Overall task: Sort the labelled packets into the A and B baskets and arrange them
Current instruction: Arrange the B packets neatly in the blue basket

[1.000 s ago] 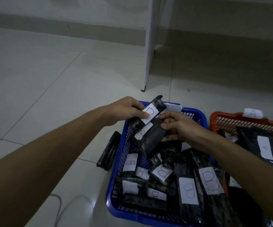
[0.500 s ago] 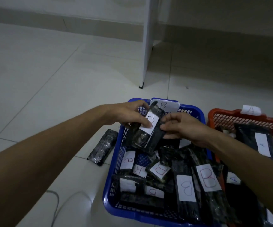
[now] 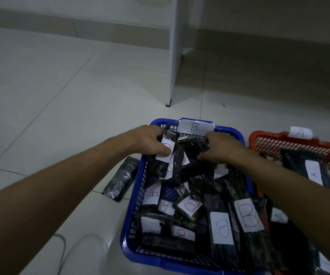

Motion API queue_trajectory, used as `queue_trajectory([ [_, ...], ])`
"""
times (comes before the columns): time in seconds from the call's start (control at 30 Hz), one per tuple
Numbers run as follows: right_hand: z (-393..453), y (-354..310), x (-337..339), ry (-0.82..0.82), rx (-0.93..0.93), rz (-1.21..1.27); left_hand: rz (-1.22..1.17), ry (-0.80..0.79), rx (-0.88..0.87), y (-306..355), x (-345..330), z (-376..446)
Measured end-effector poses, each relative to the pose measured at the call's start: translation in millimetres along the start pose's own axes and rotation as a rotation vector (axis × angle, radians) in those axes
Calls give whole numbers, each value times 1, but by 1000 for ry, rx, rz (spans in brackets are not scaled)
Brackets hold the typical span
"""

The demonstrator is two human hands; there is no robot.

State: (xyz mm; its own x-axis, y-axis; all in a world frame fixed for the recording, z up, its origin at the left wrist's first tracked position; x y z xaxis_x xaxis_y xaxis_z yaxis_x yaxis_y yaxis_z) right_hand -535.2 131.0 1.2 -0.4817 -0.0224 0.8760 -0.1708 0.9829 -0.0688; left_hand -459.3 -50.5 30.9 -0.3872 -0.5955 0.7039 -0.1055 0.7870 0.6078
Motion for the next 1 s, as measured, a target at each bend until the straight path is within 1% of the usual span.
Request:
queue_trajectory([
  [0.13,3,-1,-3,44,-57,-1,-48,35,-1,-2,2,-2],
  [0.2,4,6,2,78,-91,79,-62,47,-5,-3,2,-2],
  [0.3,-1,16,18,145,-89,204,-77,68,-1,-4,1,-1],
  [0.37,-7,19,27,123,-66,287,-86,74,4,-4,2,0],
  [0.43,-14,15,27,17,-6,318,-121,88,7,-6,5,1],
  [0.57,-35,-4,10,-262,158,98,-266,185,26,-16,17,-1],
  [0.67,-59,-21,-4,-494,303,84,-285,218,50,-20,21,-3],
  [0.7,-63,-24,-7,-540,322,70,-289,221,56,-21,21,-3],
  [0.73,-63,-25,-7,-541,316,58,-292,217,62,-21,21,-3],
  [0.77,-57,-25,-3,-482,287,59,-296,201,69,-20,20,-3],
  [0.87,-26,-14,18,-95,170,85,-348,100,123,-20,15,-4],
  [0.9,-19,-13,18,-45,164,72,-365,59,148,-19,14,-6],
  [1.0,-7,-19,-8,-123,215,0,-368,-43,171,-17,15,-11],
])
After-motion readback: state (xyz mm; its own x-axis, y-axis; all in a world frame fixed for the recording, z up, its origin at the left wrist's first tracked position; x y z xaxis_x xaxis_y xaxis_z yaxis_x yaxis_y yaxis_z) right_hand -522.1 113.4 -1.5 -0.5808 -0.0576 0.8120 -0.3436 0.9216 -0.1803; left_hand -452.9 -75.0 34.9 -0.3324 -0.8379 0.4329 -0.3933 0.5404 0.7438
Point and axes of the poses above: each hand's wrist, its own z-axis towards the middle knuckle, its own x-axis out of the back of the hand, y = z × x, the point moved 6 cm from there along z, towards the middle knuckle, and after that the axes turned 11 degrees about -x, right-handed, at the moved point
